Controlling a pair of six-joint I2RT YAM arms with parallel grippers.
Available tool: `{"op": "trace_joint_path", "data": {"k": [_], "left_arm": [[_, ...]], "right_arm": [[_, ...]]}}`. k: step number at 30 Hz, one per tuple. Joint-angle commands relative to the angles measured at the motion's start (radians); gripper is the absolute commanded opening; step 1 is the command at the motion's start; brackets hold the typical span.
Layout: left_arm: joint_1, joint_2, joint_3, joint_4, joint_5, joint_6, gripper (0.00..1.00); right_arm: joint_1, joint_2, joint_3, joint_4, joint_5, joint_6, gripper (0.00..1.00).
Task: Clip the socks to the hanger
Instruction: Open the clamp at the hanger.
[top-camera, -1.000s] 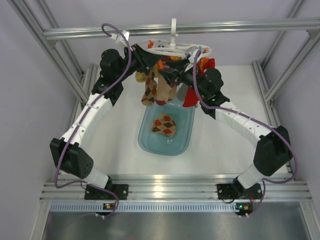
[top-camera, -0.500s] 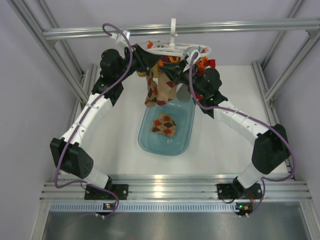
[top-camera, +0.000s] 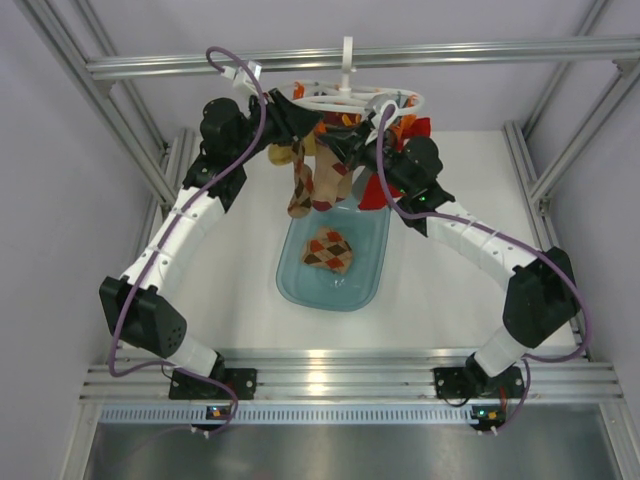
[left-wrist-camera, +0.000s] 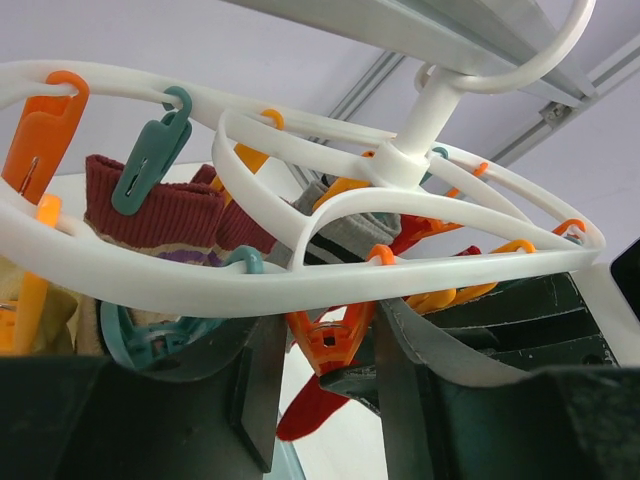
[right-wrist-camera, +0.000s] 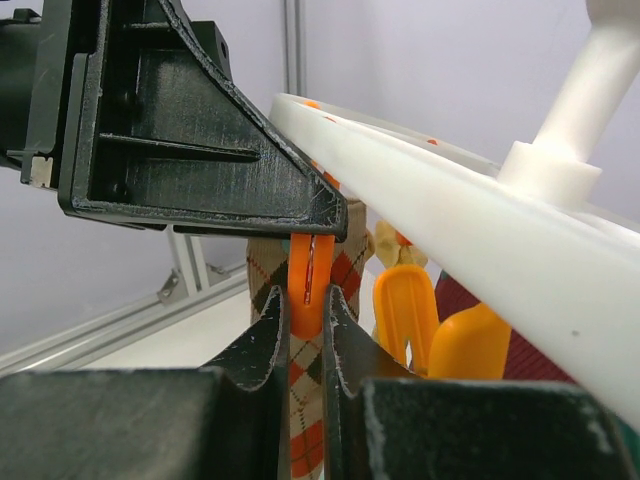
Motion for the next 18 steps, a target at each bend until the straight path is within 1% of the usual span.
{"op": "trace_joint_path", "data": {"k": [1, 3, 6, 9, 10, 12, 14, 15, 16, 17, 18], "left_arm": [[0.02, -0.006, 0.036, -0.028, -0.03, 0.001, 0.43], [0.02, 0.002, 0.042, -0.026, -0.019, -0.004, 0.45], [0.02, 0.006, 0.042, -0.023, -0.018, -0.004, 0.42], [0.02, 0.006, 0.041, -0.032, -0.018, 0.005, 0.36], [0.02, 0.006, 0.041, -0.034, -0.015, 0.007, 0.34], [0.02, 0.009, 0.044, -0.039, -0.016, 0.012, 0.25], [0.02, 0.016, 0.051, -0.045, -0.015, 0.015, 0.12], [0.02, 0.017, 0.056, -0.046, -0.016, 0.015, 0.06], [0.02, 0.016, 0.059, -0.045, -0.019, 0.012, 0.0], [0.02, 0.019, 0.059, -0.046, -0.025, 0.009, 0.0], [0.022, 0.019, 0.061, -0.048, -0.03, -0.01, 0.0]], "right_arm": [[-0.017, -0.01, 0.042, 0.06, -0.018, 0.026, 0.0], [-0.017, -0.013, 0.039, 0.059, -0.018, 0.024, 0.0], [-0.017, -0.015, 0.037, 0.06, -0.021, 0.026, 0.0], [-0.018, -0.016, 0.033, 0.065, -0.022, 0.026, 0.0], [-0.018, -0.018, 0.033, 0.065, -0.027, 0.029, 0.0], [-0.018, -0.019, 0.031, 0.065, -0.028, 0.029, 0.0], [-0.018, -0.019, 0.031, 0.066, -0.03, 0.026, 0.0], [-0.018, -0.019, 0.033, 0.057, -0.033, 0.027, 0.03], [-0.018, -0.022, 0.031, 0.053, -0.045, 0.026, 0.09], [-0.018, -0.025, 0.028, 0.051, -0.051, 0.027, 0.21], [-0.018, -0.035, 0.019, 0.048, -0.056, 0.027, 0.28]]}}
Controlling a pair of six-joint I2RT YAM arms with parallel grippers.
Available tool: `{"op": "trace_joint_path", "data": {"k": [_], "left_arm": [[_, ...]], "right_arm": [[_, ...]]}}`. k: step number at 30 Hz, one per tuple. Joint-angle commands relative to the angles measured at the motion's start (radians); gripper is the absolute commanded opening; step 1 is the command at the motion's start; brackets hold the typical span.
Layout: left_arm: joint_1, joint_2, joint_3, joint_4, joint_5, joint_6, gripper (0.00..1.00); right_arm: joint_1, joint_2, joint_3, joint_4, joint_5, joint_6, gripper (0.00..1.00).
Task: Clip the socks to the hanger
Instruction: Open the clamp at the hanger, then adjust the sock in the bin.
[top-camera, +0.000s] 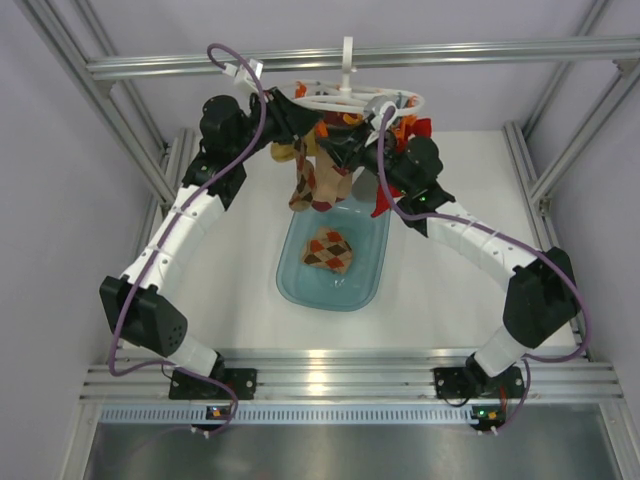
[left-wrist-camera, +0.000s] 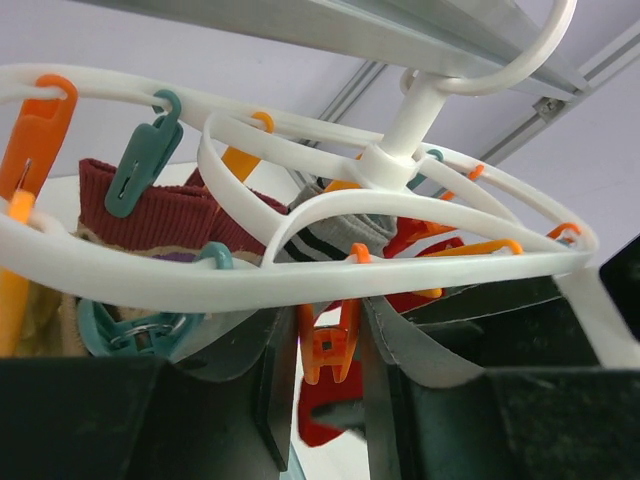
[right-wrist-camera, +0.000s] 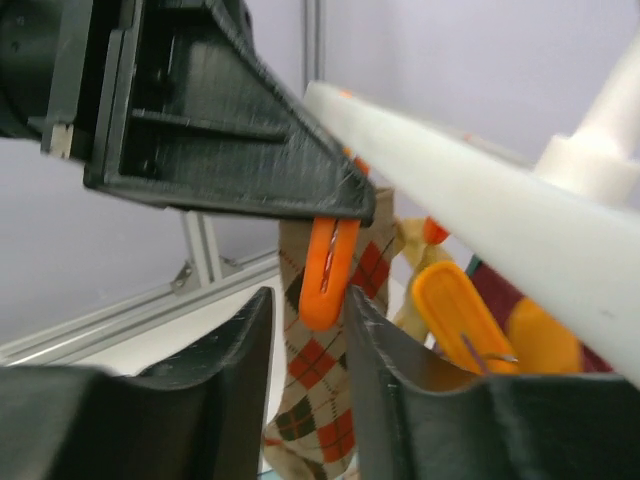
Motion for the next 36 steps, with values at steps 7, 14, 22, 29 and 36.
{"op": "trace_joint_path", "data": {"k": [7, 14, 22, 29, 36], "left_arm": [[0.029, -0.007, -0.057, 0.091, 0.006, -0.124, 0.0], [0.036, -0.015, -0.172, 0.305, 0.046, -0.087, 0.0], [0.047, 0.006, -0.122, 0.214, -0.034, -0.121, 0.0], [0.047, 0.006, -0.1, 0.151, -0.052, -0.166, 0.0], [0.046, -0.001, -0.089, 0.132, -0.046, -0.15, 0.0]], "right_arm": [[-0.015, -0.064, -0.055, 0.055, -0.027, -0.001, 0.47], [-0.017, -0.033, 0.004, 0.049, -0.04, 0.044, 0.52], [-0.017, -0.113, -0.141, 0.03, -0.179, 0.085, 0.59], [-0.017, -0.188, -0.236, 0.026, -0.205, 0.013, 0.39], [-0.012, -0.213, -0.22, -0.276, -0.408, -0.2, 0.35]]}}
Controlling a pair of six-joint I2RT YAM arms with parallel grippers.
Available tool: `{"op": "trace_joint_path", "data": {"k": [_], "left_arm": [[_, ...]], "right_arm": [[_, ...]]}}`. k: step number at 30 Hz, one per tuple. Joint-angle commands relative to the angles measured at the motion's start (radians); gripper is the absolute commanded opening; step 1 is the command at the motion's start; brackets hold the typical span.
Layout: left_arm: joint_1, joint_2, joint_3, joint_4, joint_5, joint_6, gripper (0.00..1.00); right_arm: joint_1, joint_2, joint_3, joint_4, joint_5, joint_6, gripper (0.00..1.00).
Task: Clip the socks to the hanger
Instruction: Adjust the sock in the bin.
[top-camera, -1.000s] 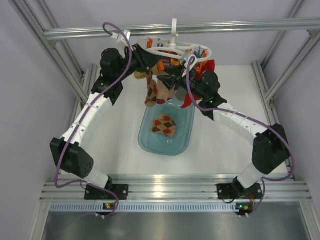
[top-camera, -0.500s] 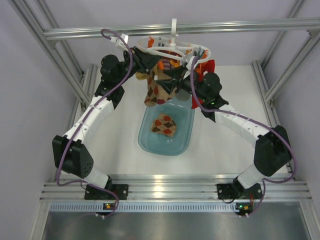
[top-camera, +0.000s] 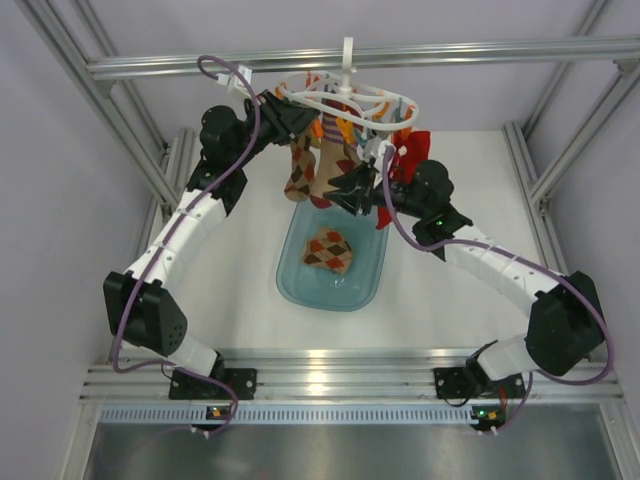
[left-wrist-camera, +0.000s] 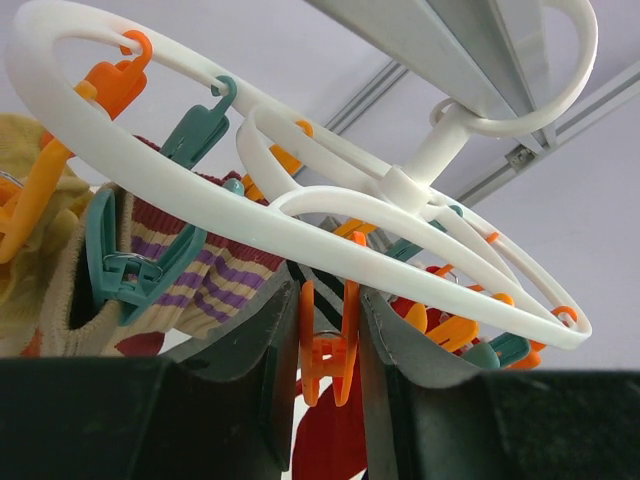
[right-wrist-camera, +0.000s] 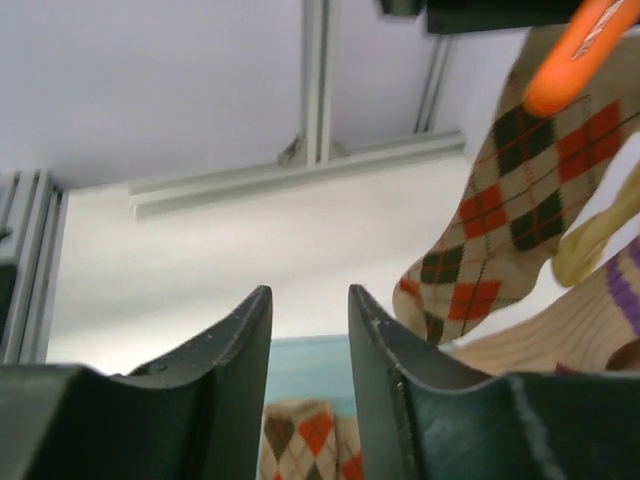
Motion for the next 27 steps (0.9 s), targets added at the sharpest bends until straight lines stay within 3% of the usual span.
{"op": "trace_joint_path", "data": {"k": [1, 6, 13, 16, 21, 27], "left_arm": [[0.021, -0.006, 0.024, -0.073, -0.025, 0.012, 0.0], [0.021, -0.009, 0.025, -0.073, -0.014, 0.027, 0.0], [0.019, -0.007, 0.028, -0.071, -0.012, 0.032, 0.0], [0.021, -0.01, 0.026, -0.076, -0.014, 0.044, 0.0], [0.021, -0.013, 0.009, -0.06, -0.011, 0.043, 0.0], [0.019, -0.006, 0.005, -0.045, -0.006, 0.029, 0.0]], "right_arm": [[-0.003, -0.033, 0.036, -0.23, -0.16, -0.217, 0.37], [0.054, 0.07, 0.113, -0.603, -0.111, -0.437, 0.42], [0.111, 0.297, 0.234, -0.708, 0.057, -0.572, 0.41], [0.108, 0.363, 0.26, -0.691, 0.137, -0.549, 0.4], [0.083, 0.392, 0.206, -0.515, 0.317, -0.416, 0.33], [0.082, 0.492, 0.254, -0.449, 0.373, -0.353, 0.31]]}}
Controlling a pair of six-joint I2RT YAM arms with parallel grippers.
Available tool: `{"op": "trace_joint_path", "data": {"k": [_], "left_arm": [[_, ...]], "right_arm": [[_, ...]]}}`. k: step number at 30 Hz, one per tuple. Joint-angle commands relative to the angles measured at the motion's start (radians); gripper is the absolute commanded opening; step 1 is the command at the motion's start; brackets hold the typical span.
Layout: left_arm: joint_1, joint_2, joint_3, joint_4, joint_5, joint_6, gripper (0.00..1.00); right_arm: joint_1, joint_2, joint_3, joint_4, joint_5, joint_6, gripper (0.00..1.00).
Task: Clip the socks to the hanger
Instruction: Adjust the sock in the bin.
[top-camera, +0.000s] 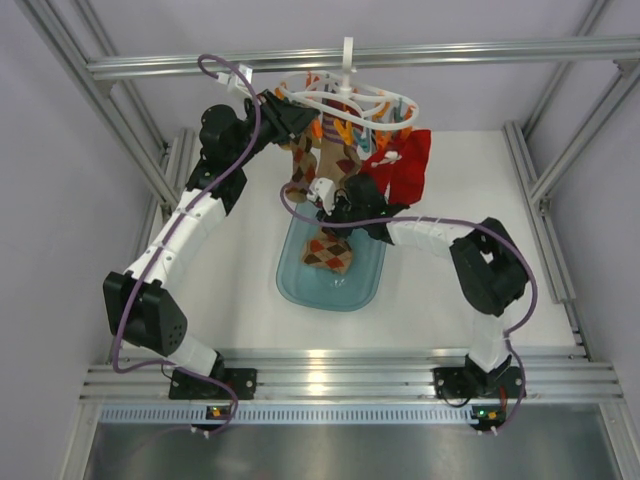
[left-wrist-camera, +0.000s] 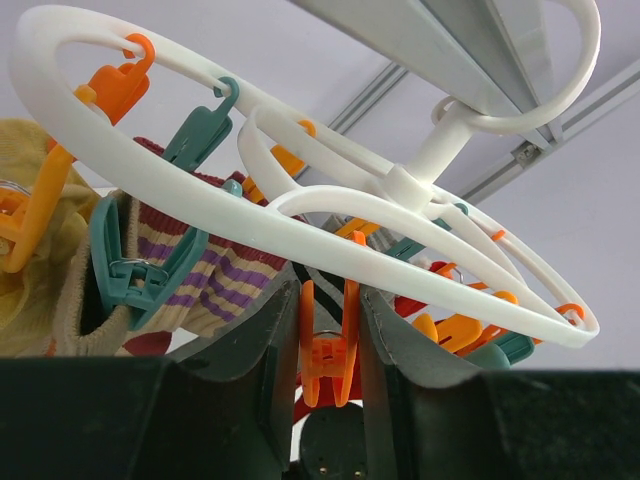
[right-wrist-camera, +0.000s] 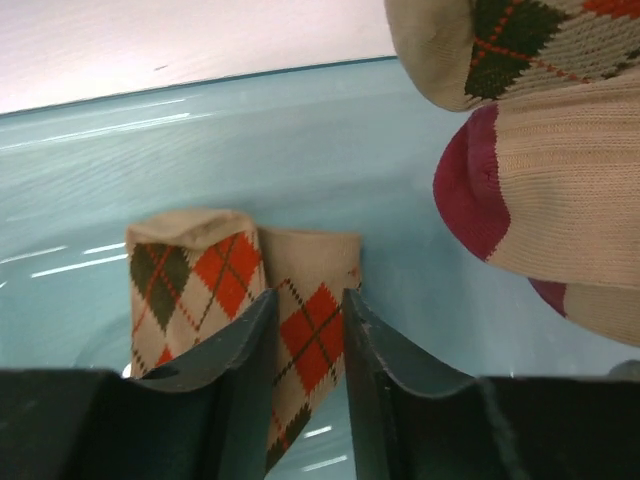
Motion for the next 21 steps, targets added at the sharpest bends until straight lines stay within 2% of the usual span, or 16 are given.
{"op": "trace_joint_path", "data": {"k": [1, 5, 6, 10, 11, 12, 14, 15, 17, 18, 21], "left_arm": [[0.021, -0.007, -0.002, -0.032, -0.006, 0.006, 0.0], [0.021, -0.01, -0.001, -0.035, -0.008, 0.01, 0.0], [0.021, -0.012, -0.001, -0.037, -0.006, 0.012, 0.0], [0.021, -0.013, -0.001, -0.042, -0.008, 0.01, 0.0], [0.021, -0.013, -0.002, -0.042, -0.009, 0.007, 0.0], [0.021, -0.013, -0.002, -0.04, -0.009, 0.006, 0.0], [0.021, -0.01, -0.002, -0.039, -0.008, 0.002, 0.0], [0.021, -0.009, -0.002, -0.039, -0.008, 0.002, 0.0], [0.021, -0.008, -0.002, -0.04, -0.011, 0.006, 0.0], [0.021, -0.007, -0.002, -0.04, -0.012, 0.009, 0.0], [0.021, -0.008, 0.001, -0.042, -0.011, 0.012, 0.0]], "right_arm": [[-0.005, 0.079, 0.057, 0.076, 0.055, 0.05, 0.34], [-0.005, 0.147, 0.12, 0.027, 0.036, 0.001, 0.46], [-0.007, 0.156, 0.131, -0.032, 0.026, -0.018, 0.49], [-0.012, 0.19, 0.179, -0.123, -0.002, -0.062, 0.5], [-0.016, 0.193, 0.185, -0.139, -0.02, -0.067, 0.48], [-0.016, 0.196, 0.192, -0.168, -0.031, -0.069, 0.4], [-0.028, 0.208, 0.228, -0.211, -0.08, -0.075, 0.31], [-0.041, 0.205, 0.241, -0.228, -0.095, -0.075, 0.18], [-0.05, 0.182, 0.232, -0.214, -0.123, -0.061, 0.04], [-0.055, 0.164, 0.225, -0.2, -0.132, -0.055, 0.0], [-0.074, 0.049, 0.148, -0.107, -0.174, -0.018, 0.0]]}}
